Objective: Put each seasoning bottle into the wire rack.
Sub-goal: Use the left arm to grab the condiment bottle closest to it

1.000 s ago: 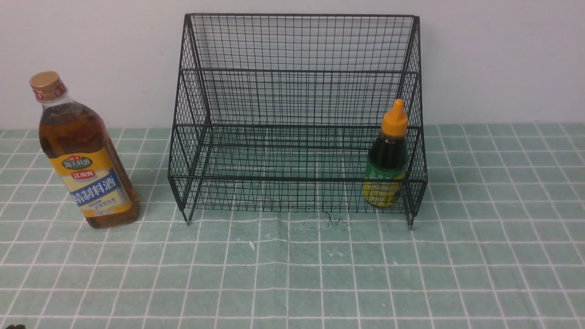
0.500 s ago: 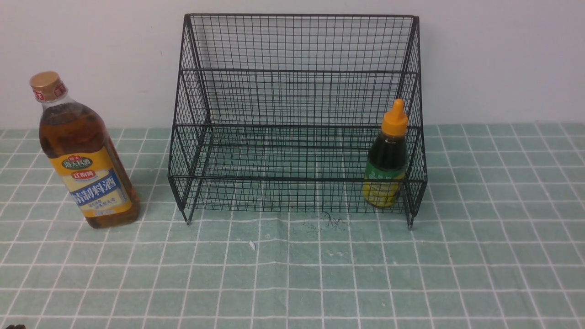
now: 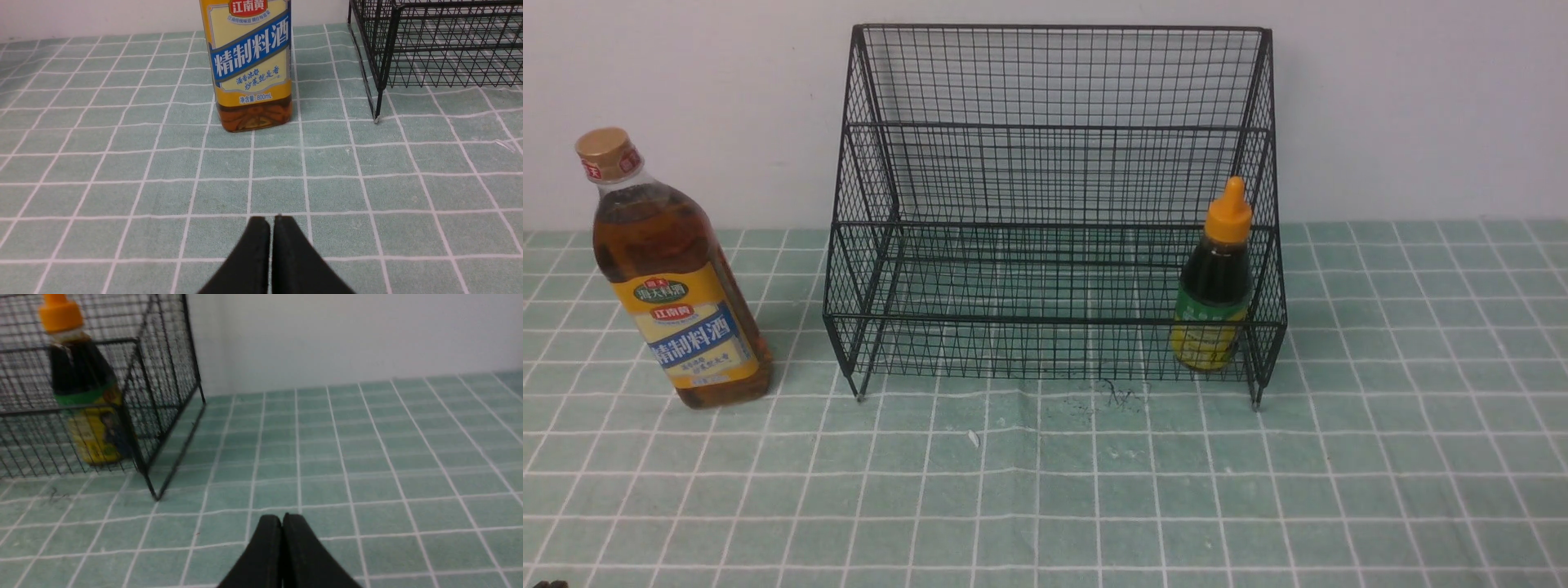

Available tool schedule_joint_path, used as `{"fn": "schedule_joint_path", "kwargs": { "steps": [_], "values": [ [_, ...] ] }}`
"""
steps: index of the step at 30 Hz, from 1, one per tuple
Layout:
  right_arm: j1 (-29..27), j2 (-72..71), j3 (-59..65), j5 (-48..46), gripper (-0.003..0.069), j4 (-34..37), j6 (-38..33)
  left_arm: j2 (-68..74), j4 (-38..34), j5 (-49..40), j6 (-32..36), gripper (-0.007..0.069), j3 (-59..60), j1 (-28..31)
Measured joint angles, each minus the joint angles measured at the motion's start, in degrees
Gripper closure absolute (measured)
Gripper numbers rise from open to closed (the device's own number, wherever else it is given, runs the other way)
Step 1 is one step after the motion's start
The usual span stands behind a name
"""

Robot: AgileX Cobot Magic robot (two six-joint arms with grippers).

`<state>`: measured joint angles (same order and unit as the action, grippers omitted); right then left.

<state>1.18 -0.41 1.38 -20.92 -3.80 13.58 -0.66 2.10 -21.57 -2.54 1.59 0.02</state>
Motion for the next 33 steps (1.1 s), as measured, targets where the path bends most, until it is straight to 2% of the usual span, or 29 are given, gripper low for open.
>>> {"fn": "schedule_joint_path", "kwargs": {
  "steps": [11,33],
  "values": [
    [-1.1,-0.2,-0.2,-1.3,0.0673,0.2,-2.5,0.0,-0.1,0.0,0.0,0.0631,0.0,0.0],
    [-1.1,-0.2,-0.2,-1.3,0.0673,0.3,-2.7,0.0,-0.1,0.0,0.0,0.0631,0.0,0.0]
  ]
}}
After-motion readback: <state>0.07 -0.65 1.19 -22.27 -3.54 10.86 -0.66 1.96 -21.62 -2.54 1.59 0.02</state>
